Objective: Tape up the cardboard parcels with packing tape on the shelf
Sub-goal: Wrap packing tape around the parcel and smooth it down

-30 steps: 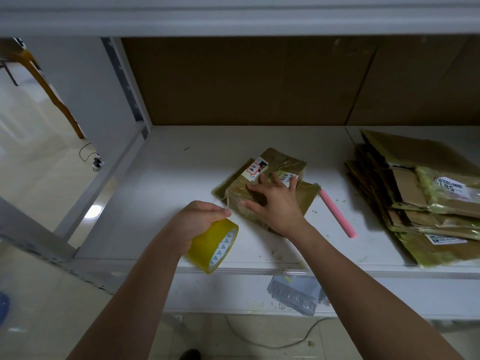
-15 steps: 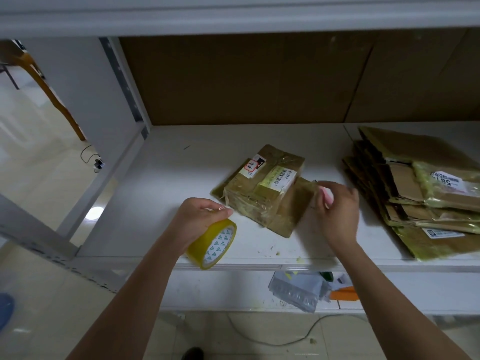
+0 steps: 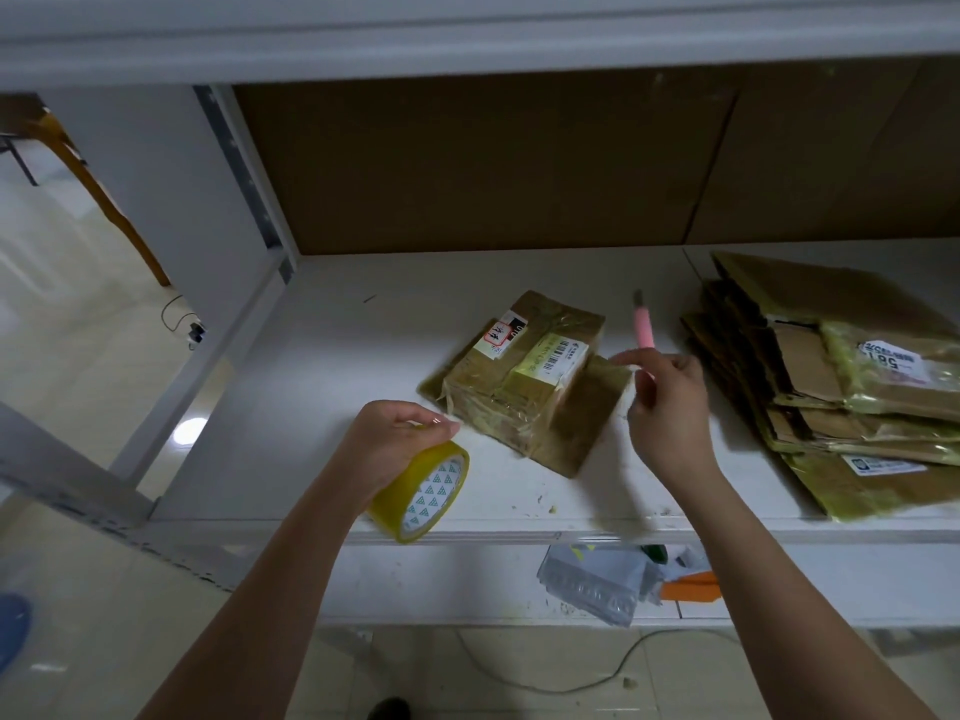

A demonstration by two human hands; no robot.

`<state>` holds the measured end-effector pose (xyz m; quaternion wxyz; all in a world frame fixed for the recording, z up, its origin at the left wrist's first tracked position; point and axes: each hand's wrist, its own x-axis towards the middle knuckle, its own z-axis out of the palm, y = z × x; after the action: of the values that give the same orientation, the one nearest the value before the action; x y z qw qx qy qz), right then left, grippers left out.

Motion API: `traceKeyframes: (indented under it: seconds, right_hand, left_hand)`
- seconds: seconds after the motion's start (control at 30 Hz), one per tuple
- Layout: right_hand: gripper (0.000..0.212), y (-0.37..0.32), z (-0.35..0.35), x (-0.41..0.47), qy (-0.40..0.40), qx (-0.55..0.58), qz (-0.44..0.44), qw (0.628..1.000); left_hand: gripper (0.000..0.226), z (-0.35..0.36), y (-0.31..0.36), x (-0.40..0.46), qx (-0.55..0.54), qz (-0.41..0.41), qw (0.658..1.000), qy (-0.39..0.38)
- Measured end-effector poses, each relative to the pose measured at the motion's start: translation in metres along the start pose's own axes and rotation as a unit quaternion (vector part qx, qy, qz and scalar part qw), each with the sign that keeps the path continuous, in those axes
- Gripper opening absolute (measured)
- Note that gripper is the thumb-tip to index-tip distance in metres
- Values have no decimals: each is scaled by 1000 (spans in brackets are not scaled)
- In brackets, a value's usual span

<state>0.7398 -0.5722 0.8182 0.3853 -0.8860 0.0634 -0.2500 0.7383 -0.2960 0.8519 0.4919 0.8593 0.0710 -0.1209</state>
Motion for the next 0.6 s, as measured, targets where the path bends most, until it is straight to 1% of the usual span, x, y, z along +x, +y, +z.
traceKeyframes:
  seconds: [0.1, 0.2, 0.3, 0.33, 0.4, 0.47, 0.5, 0.53, 0.6]
  right_hand:
    - [40, -30, 1, 0, -64, 103, 0, 993]
    - [40, -52, 6, -8, -159, 204, -12, 966]
    - [59, -62, 11, -11, -214, 210, -44, 953]
    - [65, -65, 13, -12, -221, 202, -57, 953]
    - [68, -66, 19, -13, -220, 177, -86, 955]
    - [61, -70, 26, -13, -227, 183, -95, 952]
    - [53, -72, 29, -14, -229, 204, -96, 947]
    - [39, -74, 32, -15, -227, 227, -104, 941]
    - [8, -79, 37, -17, -212, 232, -140, 939]
  left_hand:
    - [12, 0, -1, 0, 4, 8, 1000, 3]
    - [14, -1, -2, 0, 1, 11, 1000, 5]
    - [10, 0, -4, -2, 13, 26, 999, 15]
    - [9, -1, -4, -3, 18, 30, 999, 18]
    - [11, -2, -6, -5, 27, 35, 999, 19]
    - [14, -2, -9, -6, 23, 37, 999, 17]
    - [15, -2, -9, -6, 17, 39, 999, 16]
    - [17, -2, -9, -7, 12, 43, 999, 14]
    - [21, -2, -7, -8, 8, 49, 999, 7]
